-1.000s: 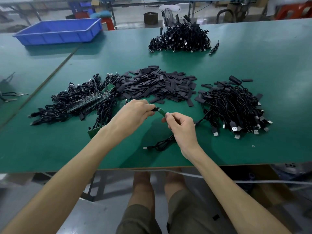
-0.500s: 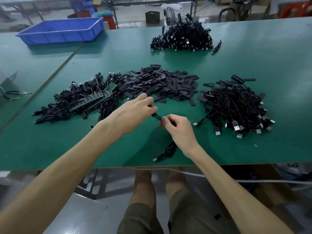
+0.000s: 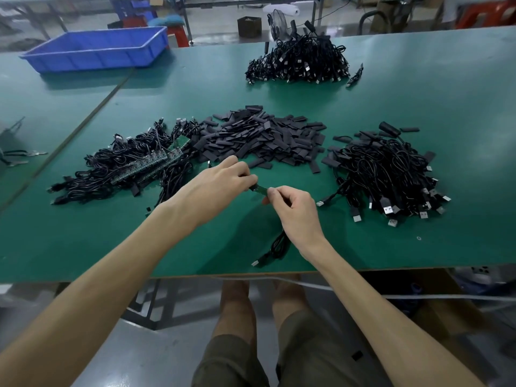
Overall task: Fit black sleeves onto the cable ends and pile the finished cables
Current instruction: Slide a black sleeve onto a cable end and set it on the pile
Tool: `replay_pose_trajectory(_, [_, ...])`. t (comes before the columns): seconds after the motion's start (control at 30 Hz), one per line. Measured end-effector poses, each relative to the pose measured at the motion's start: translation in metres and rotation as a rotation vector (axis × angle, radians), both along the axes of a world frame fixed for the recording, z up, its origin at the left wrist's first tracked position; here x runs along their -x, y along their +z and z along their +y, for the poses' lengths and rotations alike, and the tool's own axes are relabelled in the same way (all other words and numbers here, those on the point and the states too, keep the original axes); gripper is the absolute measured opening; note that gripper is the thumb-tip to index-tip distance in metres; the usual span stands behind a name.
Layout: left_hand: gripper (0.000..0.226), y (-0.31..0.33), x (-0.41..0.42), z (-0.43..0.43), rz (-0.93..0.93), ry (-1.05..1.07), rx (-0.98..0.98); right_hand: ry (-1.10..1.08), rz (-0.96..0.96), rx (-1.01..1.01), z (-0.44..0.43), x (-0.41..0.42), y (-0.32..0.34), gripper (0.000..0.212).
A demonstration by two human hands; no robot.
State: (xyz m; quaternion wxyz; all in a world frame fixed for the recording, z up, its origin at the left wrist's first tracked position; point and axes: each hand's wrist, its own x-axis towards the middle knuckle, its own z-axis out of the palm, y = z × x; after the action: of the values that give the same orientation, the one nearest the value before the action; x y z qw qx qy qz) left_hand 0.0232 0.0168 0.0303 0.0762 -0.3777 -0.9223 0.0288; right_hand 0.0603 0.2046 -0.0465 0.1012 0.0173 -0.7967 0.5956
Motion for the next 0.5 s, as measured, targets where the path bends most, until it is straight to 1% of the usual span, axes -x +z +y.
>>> replay_pose_trajectory(0.13, [0.062,-0.0063,-0.0022,0.0001,0.032,0.008,-0.003,-0.014,0.003,-0.001,-0.0001,0.0003,0.0001,0.034])
replay_pose_trajectory(0.3, [0.064,-0.0062,-0.0014,-0.0027,0.008,0.005,-0.088,-0.011,0.011,-0.006,-0.0001,-0.0001,-0.0001,0.034])
replay_pose_trajectory(0.5, [0.052,-0.0094,-0.0054,-0.001,0.052,-0.018,-0.093,0.032,0.007,-0.011,0.0019,-0.0005,0.0,0.033])
